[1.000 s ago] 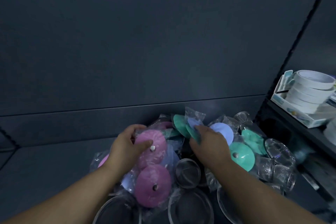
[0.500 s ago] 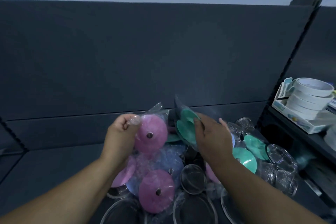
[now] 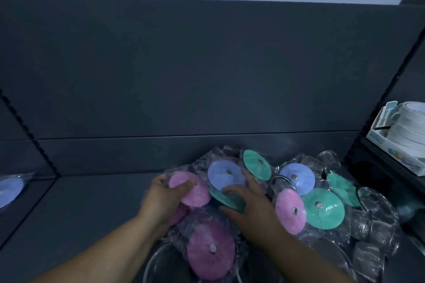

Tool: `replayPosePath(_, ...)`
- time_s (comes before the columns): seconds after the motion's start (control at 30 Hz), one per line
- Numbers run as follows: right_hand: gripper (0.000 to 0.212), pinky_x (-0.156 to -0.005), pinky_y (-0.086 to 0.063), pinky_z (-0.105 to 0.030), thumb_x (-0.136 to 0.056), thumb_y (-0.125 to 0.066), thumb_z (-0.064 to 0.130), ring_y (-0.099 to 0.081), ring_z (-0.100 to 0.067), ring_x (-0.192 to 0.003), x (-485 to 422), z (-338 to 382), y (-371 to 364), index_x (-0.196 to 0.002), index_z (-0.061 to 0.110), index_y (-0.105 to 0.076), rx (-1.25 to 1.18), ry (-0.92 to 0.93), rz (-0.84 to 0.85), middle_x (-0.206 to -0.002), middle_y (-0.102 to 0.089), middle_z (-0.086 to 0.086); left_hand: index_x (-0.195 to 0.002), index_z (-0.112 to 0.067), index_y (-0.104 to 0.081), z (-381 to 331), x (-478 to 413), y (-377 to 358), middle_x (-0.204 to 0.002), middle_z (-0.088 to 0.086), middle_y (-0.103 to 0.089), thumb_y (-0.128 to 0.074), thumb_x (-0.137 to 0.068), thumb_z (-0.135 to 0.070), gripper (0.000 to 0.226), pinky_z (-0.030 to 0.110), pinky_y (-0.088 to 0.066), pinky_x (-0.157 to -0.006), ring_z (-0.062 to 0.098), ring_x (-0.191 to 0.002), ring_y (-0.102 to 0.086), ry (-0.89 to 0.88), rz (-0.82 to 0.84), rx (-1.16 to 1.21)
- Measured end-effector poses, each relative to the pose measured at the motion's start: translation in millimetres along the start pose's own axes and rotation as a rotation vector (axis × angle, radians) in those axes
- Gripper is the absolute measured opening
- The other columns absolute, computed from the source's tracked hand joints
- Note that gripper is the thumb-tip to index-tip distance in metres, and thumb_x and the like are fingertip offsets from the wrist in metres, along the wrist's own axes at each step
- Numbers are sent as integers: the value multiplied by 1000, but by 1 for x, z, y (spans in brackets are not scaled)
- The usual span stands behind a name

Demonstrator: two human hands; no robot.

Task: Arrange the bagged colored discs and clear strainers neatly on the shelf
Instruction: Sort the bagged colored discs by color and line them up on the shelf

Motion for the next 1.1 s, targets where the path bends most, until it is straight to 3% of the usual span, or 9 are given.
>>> replayPosePath(0.07,35,-100,-25,-11,-69,-78,49,-26,8,-126,-4,6,1,-100,40,-66,-86,-86,18,-154,-15,17,-112,-4,-59,3,0,0,-97,20,-71,-83,-68,-13,51,43,-59,-67,33,-83,-71,42,-6,3)
replayPosePath(0.2,13,-98,-29,-18,-83,-69,42,-37,1,-128,-16,11,2,-93,33,-69,-189,-189,-119,-143,-43,6,-109,0,-62,7,0,-1,-93,21,-72,-73,-80,-5,32,33,-56,-56,32,-76,-71,91,-3,47)
replayPosePath(0.33,52,-86,-32,-20,-80,-73,30,-42,-8,-105,-23,9,8,-126,19,-50,-141,-310,-259,-134,-42,-3,-113,-7,-59,11,-3,-3,-100,17,-71,-72,-81,-6,34,30,-54,-54,31,-83,-70,84,5,62)
replayPosePath(0.5,77,-95,-40,-32,-77,-75,37,-48,-25,-121,-26,9,10,-140,15,-37,-157,-430,-200,-138,-45,-8,-114,-16,-55,13,-4,-4,-103,12,-71,-74,-82,-14,37,42,-59,-69,31,-86,-71,26,24,63)
replayPosePath(0.63,78,-86,-45,-31,-84,-63,53,-59,-23,-107,-29,9,12,-143,12,-33,-162,-476,-94,-115,-64,-3,-113,-18,-57,11,-3,-7,-103,10,-71,-73,-82,-18,35,43,-59,-70,30,-89,-71,-29,3,97)
replayPosePath(0.7,65,-76,-41,-28,-86,-55,58,-60,-21,-96,-30,12,13,-132,12,-47,-48,-468,-35,-106,-66,-4,-113,-18,-60,10,-2,-10,-103,9,-72,-73,-83,-19,33,46,-59,-74,29,-90,-71,-54,10,97)
replayPosePath(0.83,50,-87,-47,-31,-81,-56,61,-57,-20,-100,-28,15,8,-113,22,-62,-28,-435,-8,-115,-62,-4,-110,-16,-62,12,-1,-13,-99,9,-73,-71,-84,-22,28,48,-58,-78,29,-90,-71,-67,12,87)
replayPosePath(1.0,53,-94,-38,-29,-86,-56,54,-48,-24,-121,-24,20,10,-132,30,-44,-89,-411,34,-141,-33,-5,-111,-12,-60,16,-4,-15,-100,16,-72,-72,-83,-27,34,58,-55,-80,37,-92,-69,-18,12,137)
replayPosePath(1.1,64,-100,-36,-33,-87,-51,59,-43,-27,-129,-26,21,11,-143,34,-30,-81,-394,64,-150,-23,-2,-113,-9,-58,15,-8,-18,-98,19,-72,-68,-86,-27,33,51,-56,-77,37,-87,-70,-1,33,192)
Point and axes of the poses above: each hand's wrist, its own x-axis away from the middle knuckle, its own y-axis out of the back of the hand, z = x × y, the point moved 1 cm from there along -x, towards the middle knuckle
